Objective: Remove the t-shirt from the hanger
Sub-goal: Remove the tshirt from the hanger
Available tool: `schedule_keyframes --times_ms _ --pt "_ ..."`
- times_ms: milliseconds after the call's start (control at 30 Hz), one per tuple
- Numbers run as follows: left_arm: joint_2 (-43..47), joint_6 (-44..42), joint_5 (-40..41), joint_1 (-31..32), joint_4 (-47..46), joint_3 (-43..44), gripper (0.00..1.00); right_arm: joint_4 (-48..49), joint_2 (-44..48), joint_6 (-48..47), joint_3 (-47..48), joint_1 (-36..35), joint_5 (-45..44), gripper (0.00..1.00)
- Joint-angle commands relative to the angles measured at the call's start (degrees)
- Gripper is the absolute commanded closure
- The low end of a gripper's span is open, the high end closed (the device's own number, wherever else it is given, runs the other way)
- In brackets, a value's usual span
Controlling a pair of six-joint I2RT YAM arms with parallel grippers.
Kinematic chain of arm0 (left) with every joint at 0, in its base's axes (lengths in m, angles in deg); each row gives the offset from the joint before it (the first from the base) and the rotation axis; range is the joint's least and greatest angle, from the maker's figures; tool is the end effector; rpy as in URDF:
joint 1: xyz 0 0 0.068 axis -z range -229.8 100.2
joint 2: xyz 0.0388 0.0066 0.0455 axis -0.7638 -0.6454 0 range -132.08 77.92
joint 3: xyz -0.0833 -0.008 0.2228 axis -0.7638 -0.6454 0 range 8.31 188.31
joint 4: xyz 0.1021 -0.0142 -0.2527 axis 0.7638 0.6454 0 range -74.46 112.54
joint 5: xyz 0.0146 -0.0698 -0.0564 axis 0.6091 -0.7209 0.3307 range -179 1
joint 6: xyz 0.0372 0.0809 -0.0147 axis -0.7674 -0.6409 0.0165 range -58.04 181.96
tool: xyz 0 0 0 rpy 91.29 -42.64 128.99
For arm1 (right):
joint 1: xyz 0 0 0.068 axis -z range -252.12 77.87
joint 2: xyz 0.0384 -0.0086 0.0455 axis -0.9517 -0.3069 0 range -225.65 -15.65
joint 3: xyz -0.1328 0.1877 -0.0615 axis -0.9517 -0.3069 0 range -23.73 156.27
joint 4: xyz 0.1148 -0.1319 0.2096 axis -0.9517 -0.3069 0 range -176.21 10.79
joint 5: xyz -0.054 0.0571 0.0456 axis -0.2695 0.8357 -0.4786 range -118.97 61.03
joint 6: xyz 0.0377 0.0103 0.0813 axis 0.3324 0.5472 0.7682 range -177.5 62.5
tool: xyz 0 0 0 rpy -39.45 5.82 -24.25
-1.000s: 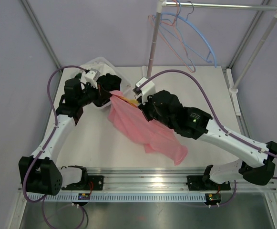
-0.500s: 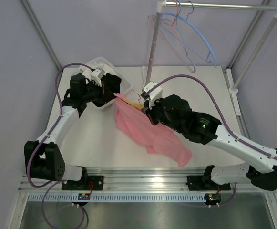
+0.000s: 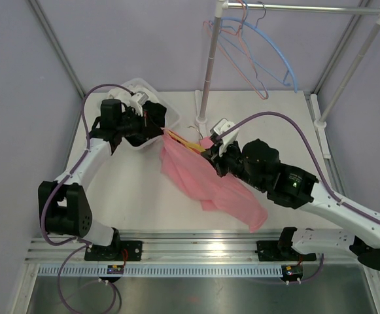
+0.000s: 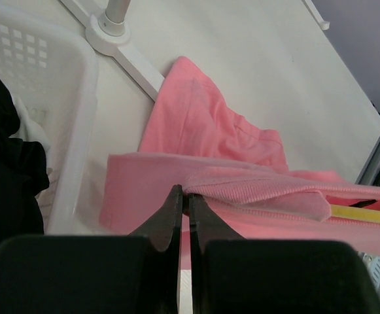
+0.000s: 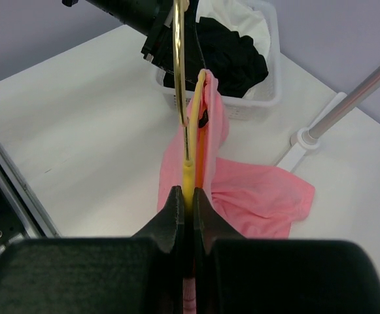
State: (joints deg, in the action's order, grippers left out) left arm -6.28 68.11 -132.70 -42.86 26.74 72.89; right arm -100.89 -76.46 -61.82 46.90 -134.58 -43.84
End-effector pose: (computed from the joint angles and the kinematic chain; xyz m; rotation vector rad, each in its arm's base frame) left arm 0.3636 -0.1003 0.2425 0.4750 2.0212 -0.9375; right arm 0.1574 0.2571 0.3842 -0.8258 1.5973 0.5012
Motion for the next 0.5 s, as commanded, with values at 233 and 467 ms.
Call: schedule_keyframes --times_ms 233,467 --pt "-0.1 -4.0 11.3 0.6 -0.9 0.3 1.0 31.3 8.9 -1.5 -7.2 -0.7 -0.9 1.0" --pt "-0.2 -4.7 11.5 1.8 -0.7 0.1 1.0 38.0 9.1 -2.5 -10.2 -0.7 -3.9 1.0"
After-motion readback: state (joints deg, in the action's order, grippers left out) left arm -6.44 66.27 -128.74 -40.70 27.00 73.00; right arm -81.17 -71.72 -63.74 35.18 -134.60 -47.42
